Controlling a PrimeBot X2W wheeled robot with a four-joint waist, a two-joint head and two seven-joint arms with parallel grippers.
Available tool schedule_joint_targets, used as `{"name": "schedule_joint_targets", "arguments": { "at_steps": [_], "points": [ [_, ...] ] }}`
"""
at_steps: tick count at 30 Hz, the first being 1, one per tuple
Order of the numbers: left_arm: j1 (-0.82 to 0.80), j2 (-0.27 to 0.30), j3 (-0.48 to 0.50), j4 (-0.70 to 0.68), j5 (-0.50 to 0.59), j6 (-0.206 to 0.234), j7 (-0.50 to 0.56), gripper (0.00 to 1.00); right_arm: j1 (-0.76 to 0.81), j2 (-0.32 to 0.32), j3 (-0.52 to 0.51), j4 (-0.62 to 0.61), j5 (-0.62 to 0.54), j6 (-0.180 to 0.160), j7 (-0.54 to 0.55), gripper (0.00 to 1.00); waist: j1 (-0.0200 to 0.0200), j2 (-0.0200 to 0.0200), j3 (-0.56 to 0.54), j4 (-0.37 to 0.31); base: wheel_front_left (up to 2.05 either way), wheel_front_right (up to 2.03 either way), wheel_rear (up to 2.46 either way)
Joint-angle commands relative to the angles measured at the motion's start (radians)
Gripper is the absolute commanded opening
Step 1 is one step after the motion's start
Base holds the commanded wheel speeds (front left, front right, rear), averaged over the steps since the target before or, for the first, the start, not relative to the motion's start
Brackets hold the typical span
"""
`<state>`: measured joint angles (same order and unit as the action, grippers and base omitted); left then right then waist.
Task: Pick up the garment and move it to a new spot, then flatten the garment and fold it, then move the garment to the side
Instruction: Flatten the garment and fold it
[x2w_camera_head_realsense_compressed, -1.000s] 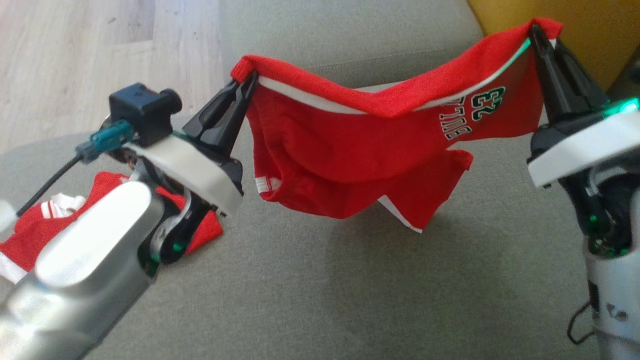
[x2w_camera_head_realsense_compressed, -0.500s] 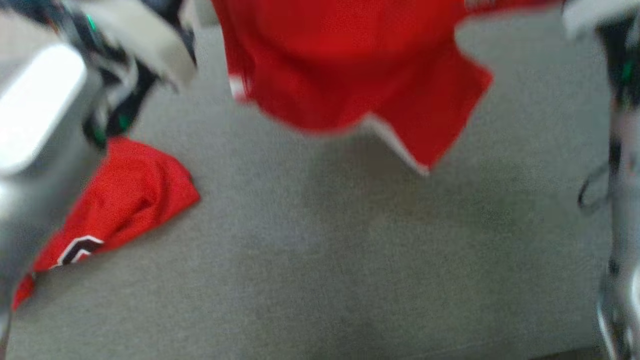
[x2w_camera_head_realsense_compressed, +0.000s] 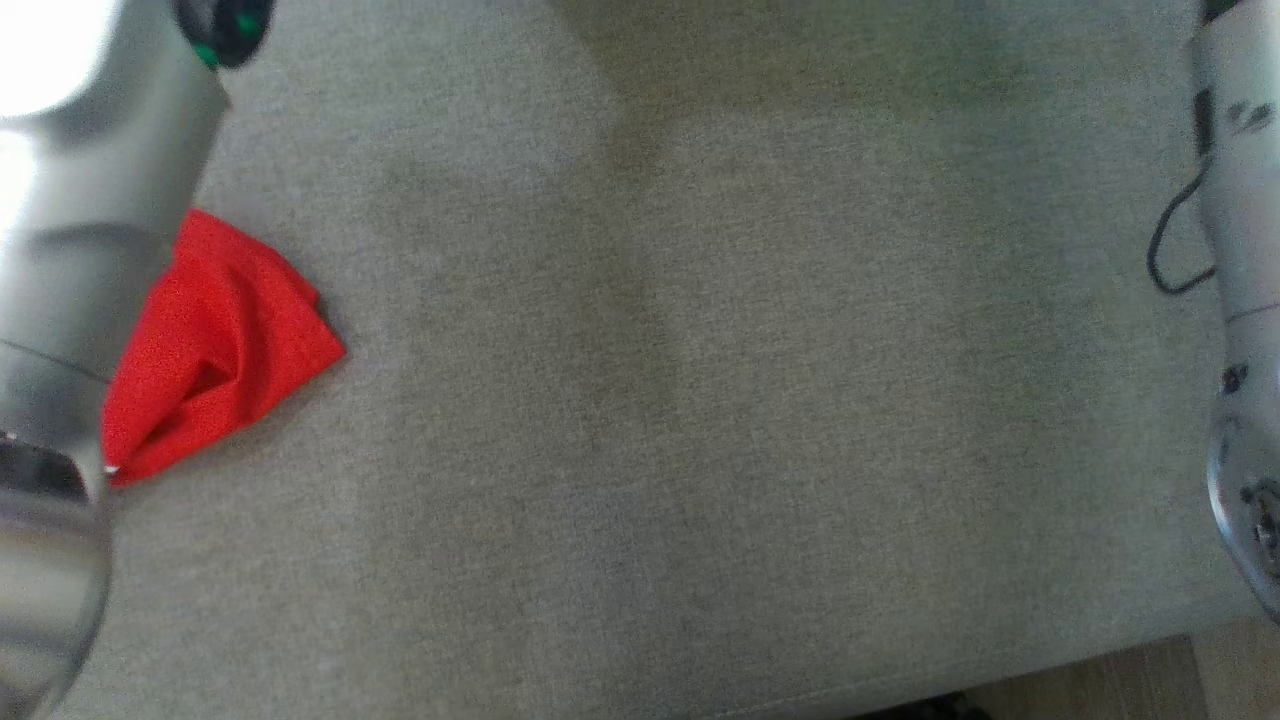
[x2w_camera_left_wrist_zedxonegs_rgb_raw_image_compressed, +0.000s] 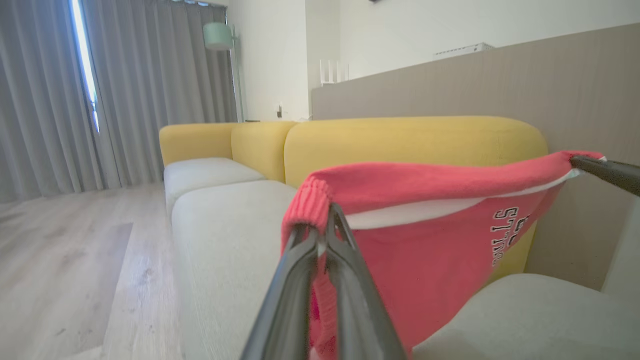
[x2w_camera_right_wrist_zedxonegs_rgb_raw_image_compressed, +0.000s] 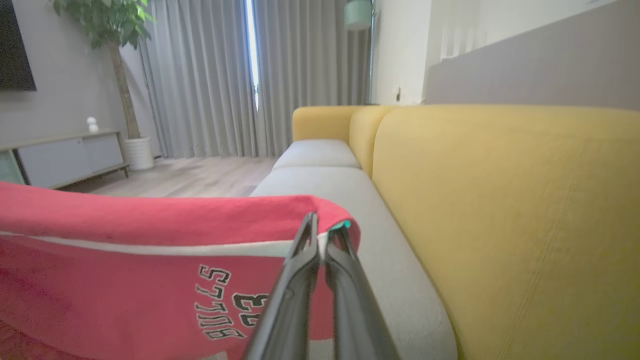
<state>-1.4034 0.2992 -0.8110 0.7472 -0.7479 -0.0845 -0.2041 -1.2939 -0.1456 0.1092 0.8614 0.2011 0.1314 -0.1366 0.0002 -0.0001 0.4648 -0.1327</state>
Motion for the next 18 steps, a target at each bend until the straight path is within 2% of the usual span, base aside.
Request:
{"name": "schedule_joint_targets", "arguments": {
  "at_steps": [1, 4, 9, 14, 18],
  "points": [
    [-0.024, 0.026, 0.022, -0.004, 0.003, -0.005, -0.011, 0.00, 0.000, 0.004, 0.018, -0.008, -0.003, -0.001, -0.010, 0.00, -0.0002, 0.0001, 0.014, 0.001, 0.00, 0.00, 0.00],
    [0.032, -0.004, -0.003, 0.042, -0.004, -0.025, -0.031, 0.00, 0.044, -0.010, 0.057, 0.085, 0.013, -0.001, -0.006, 0.00, -0.0002, 0.0001, 0.019, 0.004, 0.00, 0.00, 0.00],
    [0.168, -0.022, -0.070, 0.078, -0.030, -0.043, -0.040, 0.00, 0.129, -0.045, 0.202, 0.178, 0.076, -0.001, 0.072, 0.00, -0.0002, 0.0001, -0.005, 0.015, 0.00, 0.00, 0.00],
    [0.323, 0.007, -0.168, 0.015, -0.078, -0.046, -0.026, 0.00, 0.224, -0.124, 0.374, 0.134, 0.222, -0.001, 0.193, 0.00, -0.0002, 0.0001, -0.058, 0.027, 0.00, 0.00, 0.00],
    [0.420, 0.043, -0.220, -0.060, -0.128, -0.046, -0.012, 0.00, 0.309, -0.231, 0.506, 0.031, 0.375, -0.001, 0.322, 0.00, -0.0002, 0.0001, -0.104, 0.036, 0.00, 0.00, 0.00]
  ]
}}
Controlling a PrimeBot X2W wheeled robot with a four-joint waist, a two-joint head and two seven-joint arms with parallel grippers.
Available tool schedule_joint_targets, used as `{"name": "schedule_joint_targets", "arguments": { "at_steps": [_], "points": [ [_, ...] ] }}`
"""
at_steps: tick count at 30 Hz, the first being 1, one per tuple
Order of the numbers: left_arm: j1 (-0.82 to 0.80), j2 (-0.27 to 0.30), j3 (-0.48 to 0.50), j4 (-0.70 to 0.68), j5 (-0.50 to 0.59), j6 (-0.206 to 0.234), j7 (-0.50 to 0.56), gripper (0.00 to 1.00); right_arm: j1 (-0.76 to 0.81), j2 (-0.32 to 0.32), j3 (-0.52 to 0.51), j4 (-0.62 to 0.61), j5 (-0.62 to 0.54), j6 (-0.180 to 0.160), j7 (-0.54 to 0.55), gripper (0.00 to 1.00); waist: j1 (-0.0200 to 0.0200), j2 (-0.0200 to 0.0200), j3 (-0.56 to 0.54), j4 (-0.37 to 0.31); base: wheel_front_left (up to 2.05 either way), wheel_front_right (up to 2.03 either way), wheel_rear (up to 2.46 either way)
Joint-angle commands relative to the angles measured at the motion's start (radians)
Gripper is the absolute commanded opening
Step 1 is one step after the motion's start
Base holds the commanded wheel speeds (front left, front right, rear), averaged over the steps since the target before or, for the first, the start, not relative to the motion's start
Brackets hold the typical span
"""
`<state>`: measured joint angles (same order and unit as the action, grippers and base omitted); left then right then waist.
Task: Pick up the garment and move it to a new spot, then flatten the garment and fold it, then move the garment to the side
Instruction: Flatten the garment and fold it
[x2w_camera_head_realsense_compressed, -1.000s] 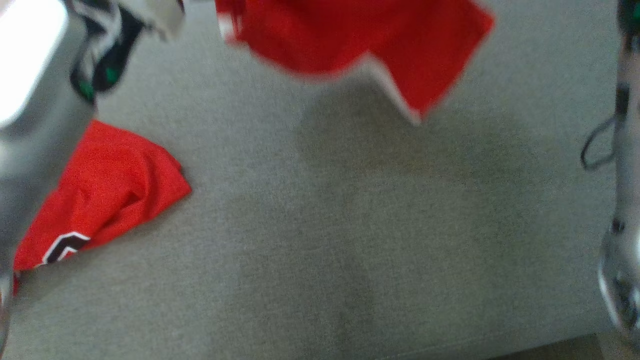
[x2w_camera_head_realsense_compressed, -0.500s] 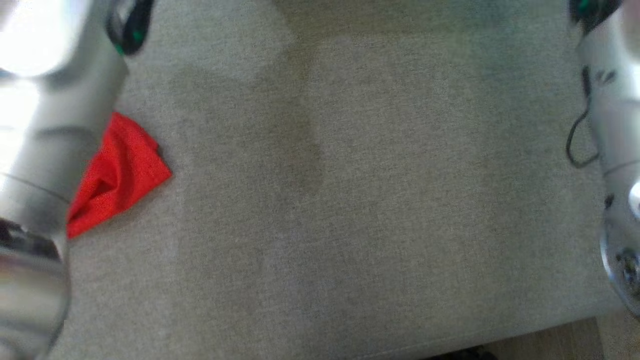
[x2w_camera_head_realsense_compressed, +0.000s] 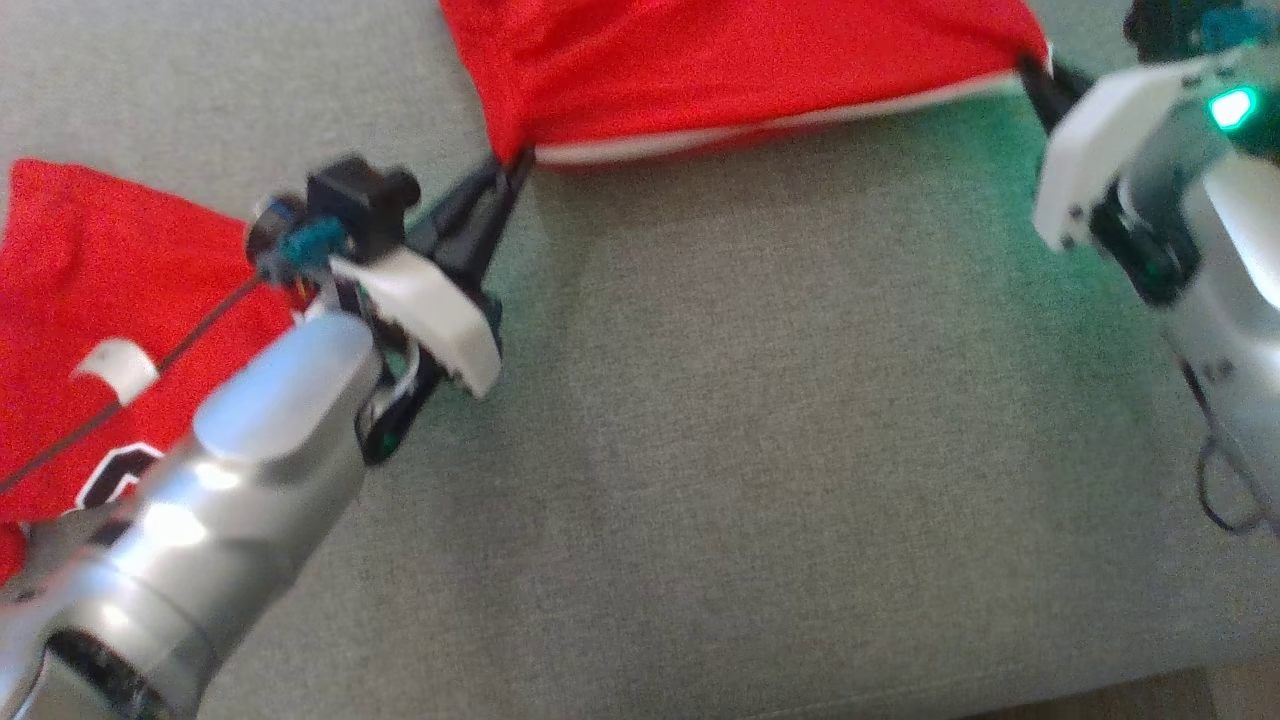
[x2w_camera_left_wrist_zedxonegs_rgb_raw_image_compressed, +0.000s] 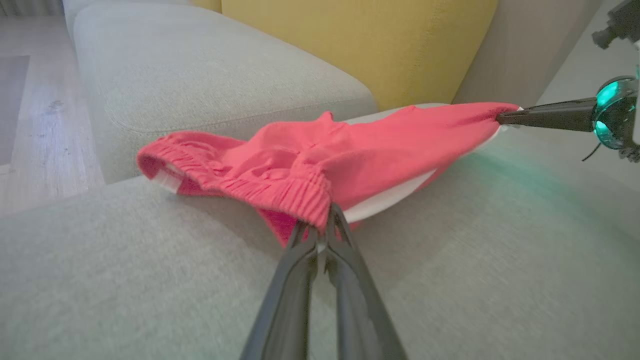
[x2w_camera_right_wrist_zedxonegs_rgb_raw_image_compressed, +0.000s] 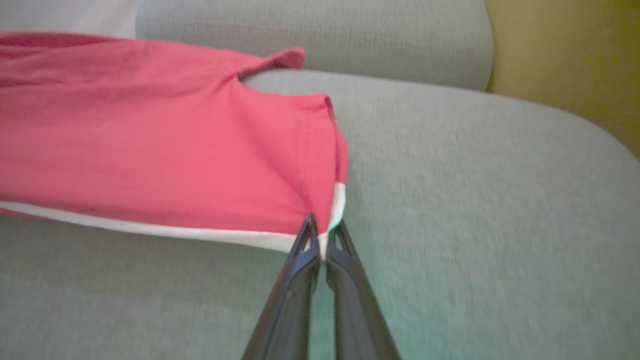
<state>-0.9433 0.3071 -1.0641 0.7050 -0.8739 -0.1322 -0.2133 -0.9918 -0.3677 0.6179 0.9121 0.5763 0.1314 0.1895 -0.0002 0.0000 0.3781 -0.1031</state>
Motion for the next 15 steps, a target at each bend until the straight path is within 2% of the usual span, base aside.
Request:
{"name": "schedule_joint_targets", "arguments": {
  "at_steps": [1, 6, 11, 15],
  "points": [
    [-0.022, 0.043, 0.023, -0.034, -0.009, 0.002, 0.000, 0.00, 0.025, -0.040, 0.027, -0.048, 0.034, -0.001, 0.024, 0.00, 0.0002, 0.0000, -0.027, 0.008, 0.00, 0.00, 0.00],
    [0.051, 0.074, -0.014, -0.086, -0.022, 0.002, 0.012, 0.00, 0.102, -0.164, 0.140, -0.170, 0.180, -0.001, 0.139, 0.00, 0.0002, 0.0000, -0.079, 0.011, 0.00, 0.00, 0.00],
    [0.108, 0.089, -0.031, -0.128, -0.026, 0.016, 0.014, 0.00, 0.165, -0.240, 0.201, -0.250, 0.281, -0.001, 0.206, 0.00, 0.0002, 0.0000, -0.137, 0.006, 0.00, 0.00, 0.00],
    [0.165, 0.096, -0.033, -0.178, -0.038, 0.043, 0.005, 0.00, 0.217, -0.288, 0.244, -0.309, 0.324, -0.001, 0.236, 0.00, 0.0002, 0.0000, -0.191, -0.006, 0.00, 0.00, 0.00]
  ]
}}
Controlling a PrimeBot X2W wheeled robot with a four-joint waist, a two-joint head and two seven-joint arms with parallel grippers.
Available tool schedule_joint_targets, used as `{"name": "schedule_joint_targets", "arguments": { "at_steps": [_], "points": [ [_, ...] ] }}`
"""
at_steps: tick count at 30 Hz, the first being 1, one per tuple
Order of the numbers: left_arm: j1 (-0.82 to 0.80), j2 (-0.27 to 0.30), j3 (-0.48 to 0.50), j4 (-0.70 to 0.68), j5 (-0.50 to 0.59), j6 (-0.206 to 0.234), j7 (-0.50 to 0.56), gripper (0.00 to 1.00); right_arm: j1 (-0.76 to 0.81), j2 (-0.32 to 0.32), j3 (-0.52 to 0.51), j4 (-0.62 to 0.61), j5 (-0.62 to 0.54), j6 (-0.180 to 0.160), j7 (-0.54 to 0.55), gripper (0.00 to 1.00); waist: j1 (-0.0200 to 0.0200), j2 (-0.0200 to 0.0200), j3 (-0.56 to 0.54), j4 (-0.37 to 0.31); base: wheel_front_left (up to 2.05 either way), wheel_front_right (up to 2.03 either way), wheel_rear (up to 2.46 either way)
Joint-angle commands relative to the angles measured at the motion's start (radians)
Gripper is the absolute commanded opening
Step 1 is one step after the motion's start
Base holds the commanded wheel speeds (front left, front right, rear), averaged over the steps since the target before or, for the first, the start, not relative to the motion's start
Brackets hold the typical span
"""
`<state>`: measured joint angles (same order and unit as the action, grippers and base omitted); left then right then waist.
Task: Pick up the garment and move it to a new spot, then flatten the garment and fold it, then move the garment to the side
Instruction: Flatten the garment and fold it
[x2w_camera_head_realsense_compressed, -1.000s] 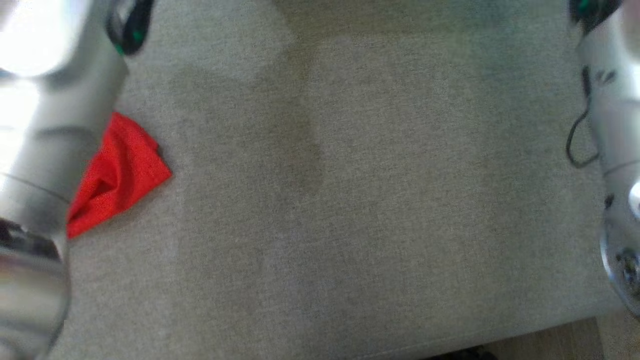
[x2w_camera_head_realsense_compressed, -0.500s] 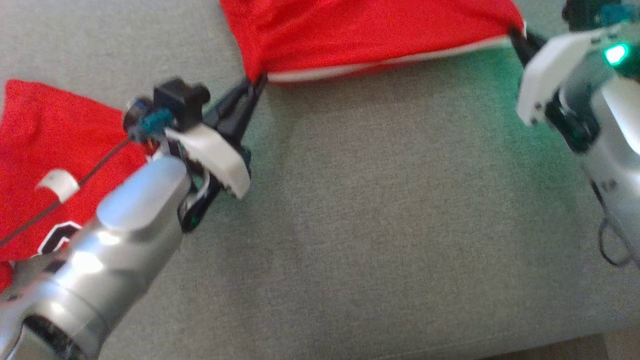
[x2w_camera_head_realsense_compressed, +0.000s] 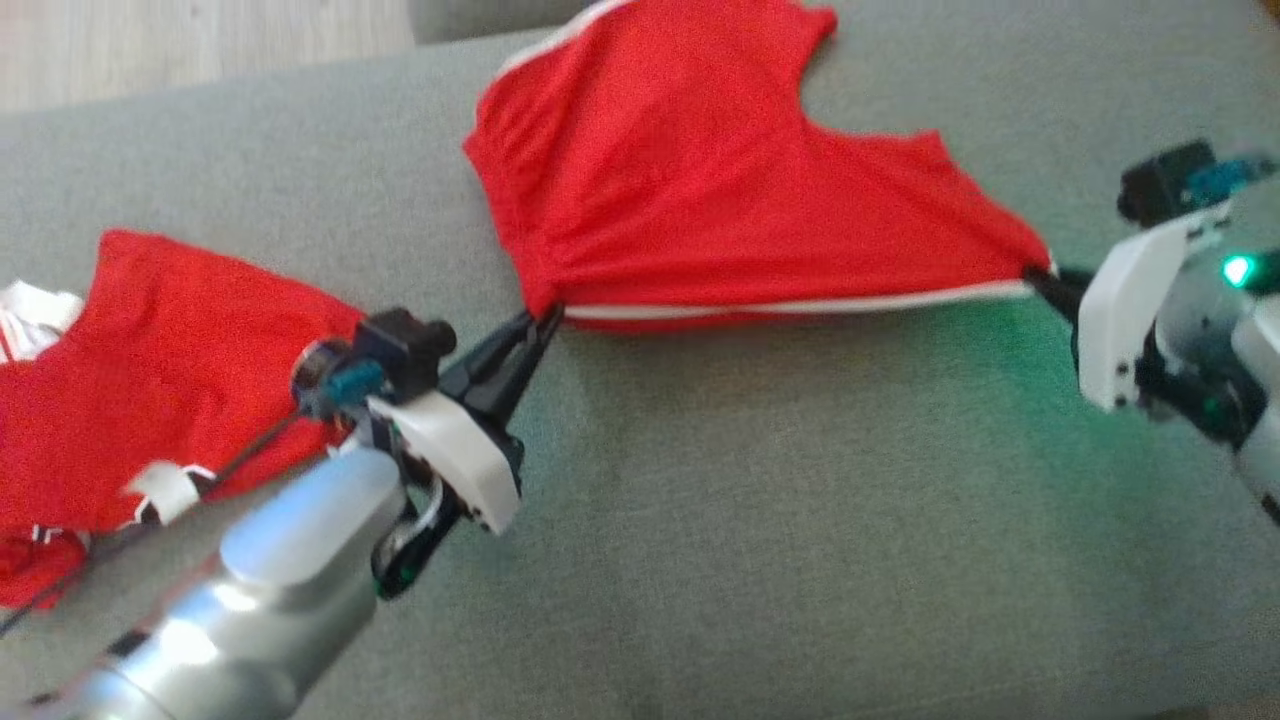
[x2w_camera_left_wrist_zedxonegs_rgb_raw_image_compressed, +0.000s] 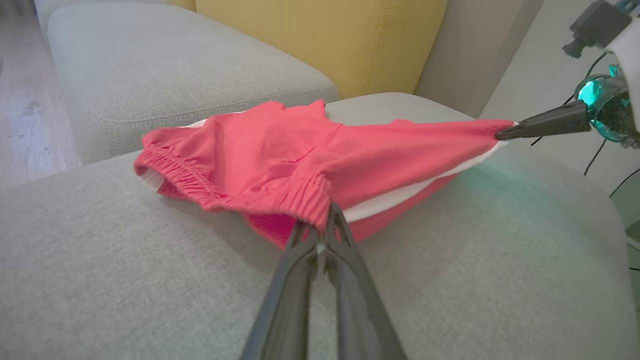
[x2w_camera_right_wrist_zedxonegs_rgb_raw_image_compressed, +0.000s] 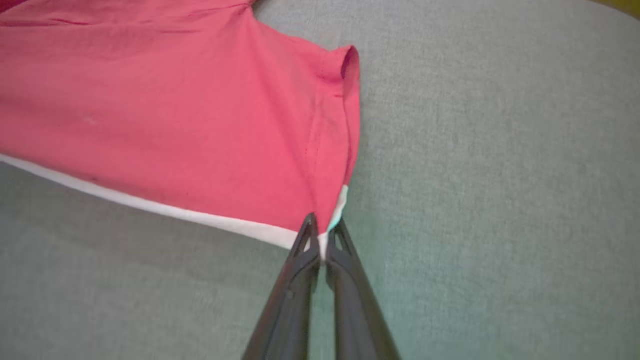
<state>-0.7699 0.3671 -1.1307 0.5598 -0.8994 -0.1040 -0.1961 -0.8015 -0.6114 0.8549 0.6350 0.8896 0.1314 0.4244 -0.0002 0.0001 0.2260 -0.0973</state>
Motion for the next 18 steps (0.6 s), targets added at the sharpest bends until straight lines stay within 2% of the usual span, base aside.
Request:
{"name": "schedule_joint_targets", "arguments": {
  "at_steps": [1, 6, 12, 18],
  "points": [
    [0.012, 0.039, 0.032, -0.047, -0.016, 0.024, -0.014, 0.00, 0.041, -0.053, 0.016, -0.047, 0.018, -0.001, 0.004, 0.00, 0.0002, -0.0001, -0.055, -0.017, 0.00, 0.00, 0.00],
    [0.091, 0.055, 0.018, -0.117, -0.027, 0.061, -0.016, 0.00, 0.100, -0.090, 0.035, -0.107, 0.058, -0.001, 0.016, 0.00, 0.0002, -0.0001, -0.115, -0.040, 0.00, 0.00, 0.00],
    [0.206, 0.084, -0.004, -0.253, -0.046, 0.126, -0.007, 0.00, 0.214, -0.159, 0.053, -0.218, 0.080, -0.001, 0.022, 0.00, 0.0002, -0.0001, -0.187, -0.068, 0.00, 0.00, 0.00],
    [0.293, 0.133, -0.028, -0.404, -0.056, 0.192, 0.022, 0.00, 0.325, -0.232, 0.004, -0.322, 0.104, -0.001, 0.033, 0.00, 0.0002, -0.0001, -0.208, -0.081, 0.00, 0.00, 0.00]
  ]
}}
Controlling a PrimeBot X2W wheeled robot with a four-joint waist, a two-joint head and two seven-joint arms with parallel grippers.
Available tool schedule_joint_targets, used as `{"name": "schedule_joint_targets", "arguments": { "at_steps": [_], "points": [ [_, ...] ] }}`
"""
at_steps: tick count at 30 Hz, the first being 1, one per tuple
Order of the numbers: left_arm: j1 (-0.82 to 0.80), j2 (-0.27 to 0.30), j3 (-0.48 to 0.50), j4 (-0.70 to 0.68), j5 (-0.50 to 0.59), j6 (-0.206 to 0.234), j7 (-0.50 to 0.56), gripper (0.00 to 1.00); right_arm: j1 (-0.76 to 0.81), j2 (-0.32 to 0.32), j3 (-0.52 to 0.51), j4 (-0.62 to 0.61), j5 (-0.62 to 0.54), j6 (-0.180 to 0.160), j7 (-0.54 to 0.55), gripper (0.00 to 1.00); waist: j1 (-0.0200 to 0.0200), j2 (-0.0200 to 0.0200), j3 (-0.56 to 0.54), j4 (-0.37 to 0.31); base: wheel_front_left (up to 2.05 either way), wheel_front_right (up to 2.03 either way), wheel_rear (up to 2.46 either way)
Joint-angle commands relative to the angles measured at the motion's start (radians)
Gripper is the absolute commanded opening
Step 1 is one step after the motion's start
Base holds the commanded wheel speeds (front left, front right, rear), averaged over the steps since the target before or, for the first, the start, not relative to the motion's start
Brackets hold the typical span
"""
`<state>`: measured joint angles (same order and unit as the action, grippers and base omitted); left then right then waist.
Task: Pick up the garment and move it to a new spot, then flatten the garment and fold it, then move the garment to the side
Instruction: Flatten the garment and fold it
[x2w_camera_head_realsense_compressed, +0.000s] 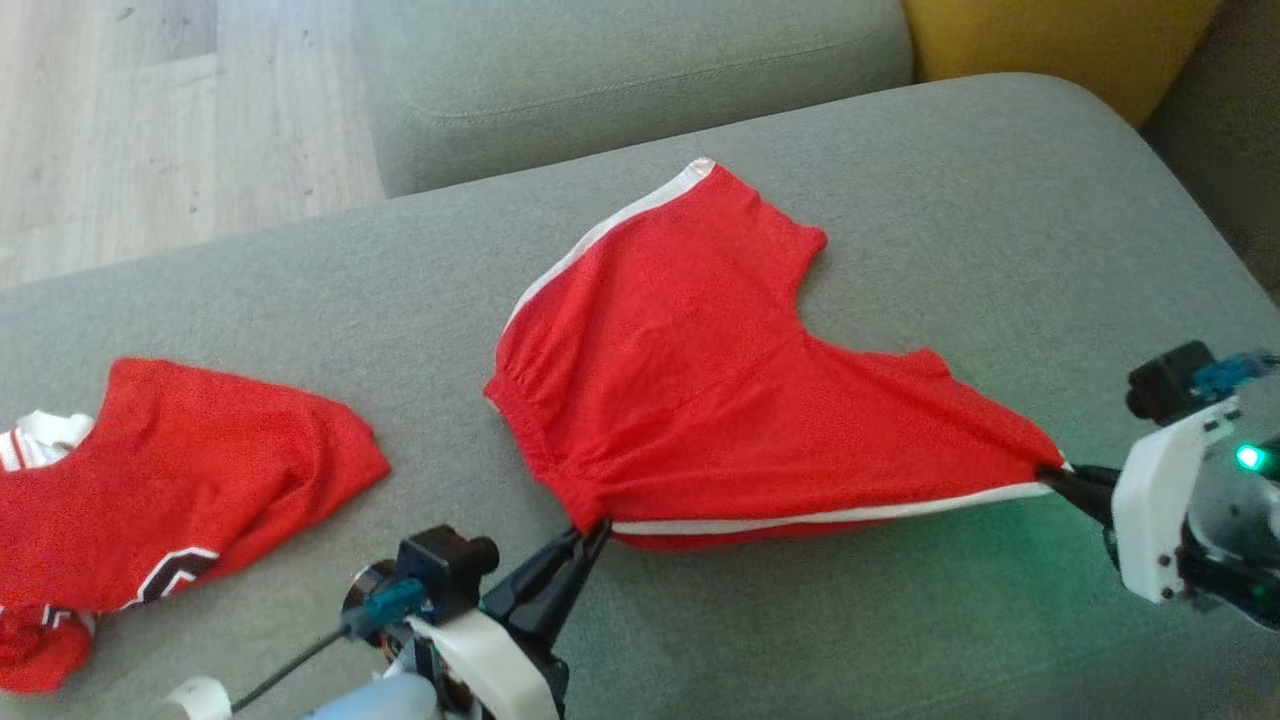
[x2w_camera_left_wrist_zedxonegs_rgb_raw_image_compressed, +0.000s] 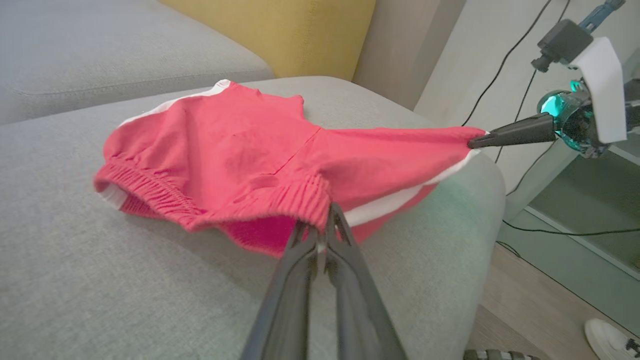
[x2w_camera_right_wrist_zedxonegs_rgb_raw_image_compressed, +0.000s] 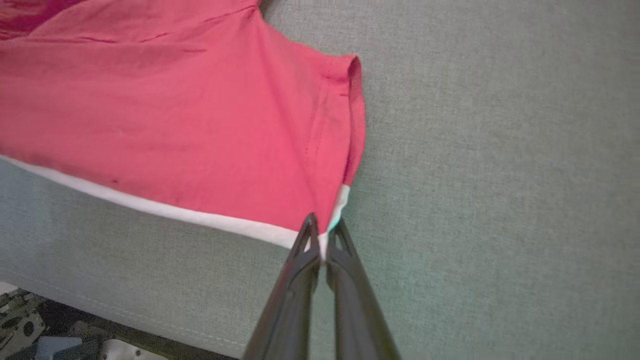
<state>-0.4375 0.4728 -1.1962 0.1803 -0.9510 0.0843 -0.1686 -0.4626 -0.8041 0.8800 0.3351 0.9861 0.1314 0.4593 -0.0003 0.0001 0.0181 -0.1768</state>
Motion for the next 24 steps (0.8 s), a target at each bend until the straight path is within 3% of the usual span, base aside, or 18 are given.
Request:
{"name": "schedule_joint_targets", "arguments": {
  "at_steps": [1, 6, 13, 24],
  "points": [
    [-0.034, 0.034, 0.036, -0.046, -0.006, 0.014, 0.000, 0.00, -0.001, -0.045, -0.038, -0.035, 0.009, -0.001, -0.004, 0.00, 0.0003, -0.0001, 0.002, -0.001, 0.00, 0.00, 0.00],
    [-0.048, 0.055, 0.043, -0.108, 0.005, 0.050, 0.020, 0.00, 0.029, -0.044, -0.123, -0.072, -0.025, -0.001, -0.020, 0.00, 0.0003, -0.0001, 0.028, 0.012, 0.00, 0.00, 0.00],
    [-0.111, 0.048, 0.076, -0.107, 0.014, 0.072, 0.027, 0.00, 0.001, 0.018, -0.245, -0.083, -0.135, -0.001, -0.039, 0.00, 0.0003, -0.0001, 0.066, 0.045, 0.00, 0.00, 0.00],
    [-0.236, 0.015, 0.092, -0.043, 0.038, 0.052, 0.064, 0.00, -0.136, 0.123, -0.354, -0.058, -0.282, -0.001, -0.034, 0.00, 0.0003, -0.0001, 0.168, 0.114, 0.00, 0.00, 0.00]
  ]
}}
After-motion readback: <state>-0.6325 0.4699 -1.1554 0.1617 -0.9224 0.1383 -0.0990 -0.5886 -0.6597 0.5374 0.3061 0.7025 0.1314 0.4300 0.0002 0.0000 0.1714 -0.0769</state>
